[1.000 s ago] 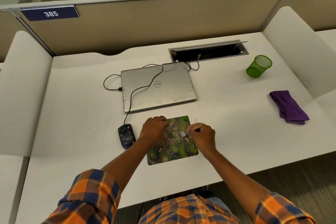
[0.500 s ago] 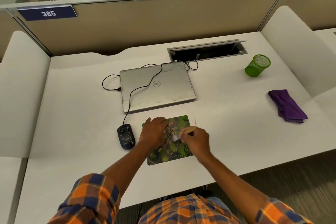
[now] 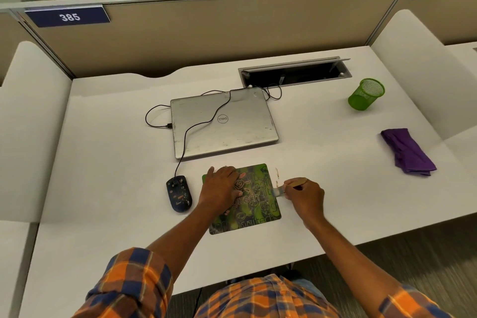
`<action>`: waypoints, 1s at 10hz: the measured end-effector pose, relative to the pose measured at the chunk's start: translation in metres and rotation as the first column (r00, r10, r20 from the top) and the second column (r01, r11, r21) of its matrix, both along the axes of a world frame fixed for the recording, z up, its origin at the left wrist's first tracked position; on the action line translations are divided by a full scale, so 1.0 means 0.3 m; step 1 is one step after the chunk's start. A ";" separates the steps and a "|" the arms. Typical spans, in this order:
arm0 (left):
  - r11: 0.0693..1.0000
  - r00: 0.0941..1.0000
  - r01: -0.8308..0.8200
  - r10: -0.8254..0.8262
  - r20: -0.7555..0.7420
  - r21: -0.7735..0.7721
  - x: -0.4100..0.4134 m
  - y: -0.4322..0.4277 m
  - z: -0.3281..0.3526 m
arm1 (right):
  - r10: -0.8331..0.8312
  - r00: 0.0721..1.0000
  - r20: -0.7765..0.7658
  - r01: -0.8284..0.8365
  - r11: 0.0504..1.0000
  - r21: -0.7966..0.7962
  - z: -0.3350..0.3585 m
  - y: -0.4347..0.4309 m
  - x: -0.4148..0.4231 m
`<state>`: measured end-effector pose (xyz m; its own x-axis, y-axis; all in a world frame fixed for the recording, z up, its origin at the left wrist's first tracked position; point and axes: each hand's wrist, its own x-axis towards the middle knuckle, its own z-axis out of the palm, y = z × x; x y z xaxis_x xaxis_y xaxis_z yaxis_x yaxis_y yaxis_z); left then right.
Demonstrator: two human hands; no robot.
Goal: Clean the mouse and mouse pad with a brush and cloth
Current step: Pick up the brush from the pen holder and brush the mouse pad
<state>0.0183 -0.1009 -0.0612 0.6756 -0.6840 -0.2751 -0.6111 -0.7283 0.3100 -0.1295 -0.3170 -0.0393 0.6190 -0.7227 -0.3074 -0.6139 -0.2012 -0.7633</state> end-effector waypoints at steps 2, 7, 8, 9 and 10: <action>1.000 1.000 -0.001 0.001 0.001 0.015 0.002 -0.006 0.001 | 0.042 0.999 0.019 -0.043 0.997 0.062 0.029 0.091 0.024; 1.000 1.000 -0.006 0.006 -0.010 0.017 0.011 -0.014 0.008 | 0.053 0.998 -0.032 -0.053 0.999 0.007 0.012 -0.008 -0.045; 1.000 1.000 -0.005 0.005 -0.014 0.021 0.011 -0.016 0.009 | 0.011 1.000 -0.010 -0.011 1.000 -0.011 0.021 -0.029 -0.042; 1.000 1.000 -0.011 0.012 -0.019 0.022 0.012 -0.016 0.012 | 0.035 0.999 0.037 -0.036 0.999 0.020 0.039 0.007 -0.014; 1.000 1.000 -0.012 0.013 -0.016 0.018 0.011 -0.016 0.014 | 0.085 0.996 0.037 -0.087 0.993 0.081 0.035 0.064 0.006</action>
<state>0.0216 -0.1058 -0.0571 0.6795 -0.6702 -0.2984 -0.5970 -0.7415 0.3062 -0.1276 -0.2978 -0.0287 0.6885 -0.6393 -0.3423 -0.5713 -0.1874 -0.7991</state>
